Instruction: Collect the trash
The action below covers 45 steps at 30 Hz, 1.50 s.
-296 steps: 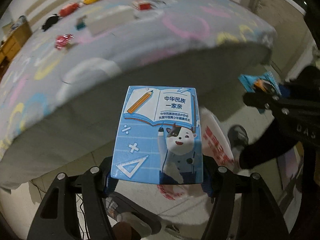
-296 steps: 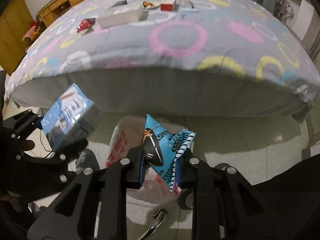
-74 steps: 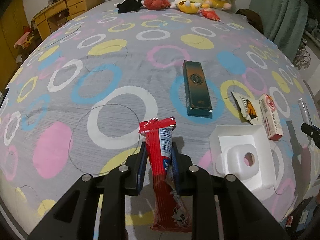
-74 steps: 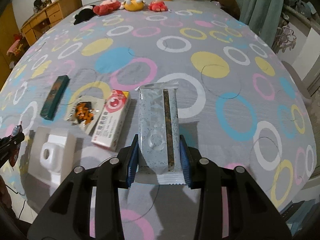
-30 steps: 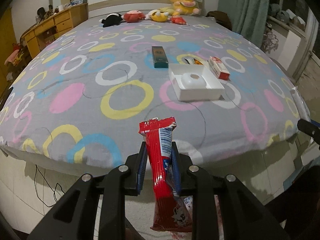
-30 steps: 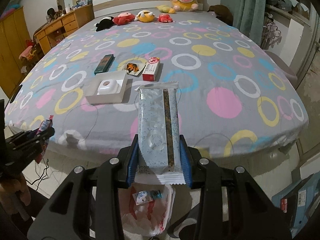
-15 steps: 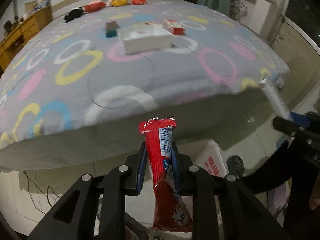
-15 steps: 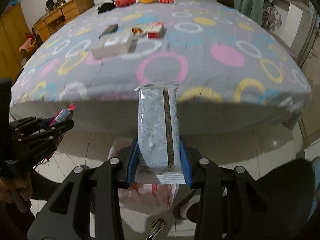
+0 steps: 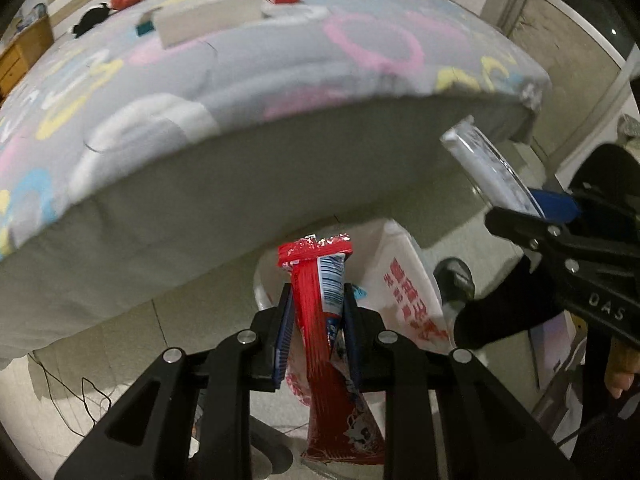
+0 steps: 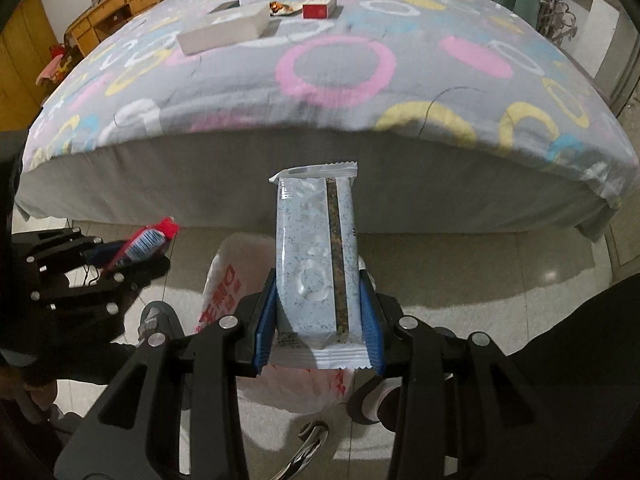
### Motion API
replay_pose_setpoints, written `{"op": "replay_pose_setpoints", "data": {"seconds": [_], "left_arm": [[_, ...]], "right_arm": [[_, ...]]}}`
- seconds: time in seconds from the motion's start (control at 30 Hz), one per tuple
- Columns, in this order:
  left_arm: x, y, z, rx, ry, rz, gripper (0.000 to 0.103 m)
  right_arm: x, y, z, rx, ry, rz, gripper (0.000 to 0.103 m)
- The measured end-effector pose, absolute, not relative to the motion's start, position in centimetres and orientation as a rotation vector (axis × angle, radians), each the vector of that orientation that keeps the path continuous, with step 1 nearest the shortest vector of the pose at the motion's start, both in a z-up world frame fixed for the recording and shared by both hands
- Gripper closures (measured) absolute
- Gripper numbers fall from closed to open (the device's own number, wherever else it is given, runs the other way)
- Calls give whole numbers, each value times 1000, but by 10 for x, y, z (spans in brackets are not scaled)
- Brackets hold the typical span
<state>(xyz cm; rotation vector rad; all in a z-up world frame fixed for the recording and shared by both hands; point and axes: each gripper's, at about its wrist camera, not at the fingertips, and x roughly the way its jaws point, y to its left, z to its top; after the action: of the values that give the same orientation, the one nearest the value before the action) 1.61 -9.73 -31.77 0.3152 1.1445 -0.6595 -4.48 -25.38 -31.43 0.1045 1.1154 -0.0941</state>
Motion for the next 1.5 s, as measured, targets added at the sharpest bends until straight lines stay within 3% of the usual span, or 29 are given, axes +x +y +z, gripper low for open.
{"op": "replay_pose_setpoints", "data": {"seconds": [1.37, 1.43, 1.47, 1.5], "left_arm": [[20, -128, -440, 306, 1438, -699, 79], [20, -128, -442, 310, 1448, -700, 76], [20, -129, -444, 315, 1455, -703, 64], [21, -127, -445, 318, 1461, -702, 44]], "right_arm": [[4, -255, -427, 150, 1403, -59, 66], [5, -253, -430, 154, 1412, -44, 65], [5, -252, -433, 159, 1419, -33, 65], [6, -251, -436, 164, 1427, -24, 60]]}}
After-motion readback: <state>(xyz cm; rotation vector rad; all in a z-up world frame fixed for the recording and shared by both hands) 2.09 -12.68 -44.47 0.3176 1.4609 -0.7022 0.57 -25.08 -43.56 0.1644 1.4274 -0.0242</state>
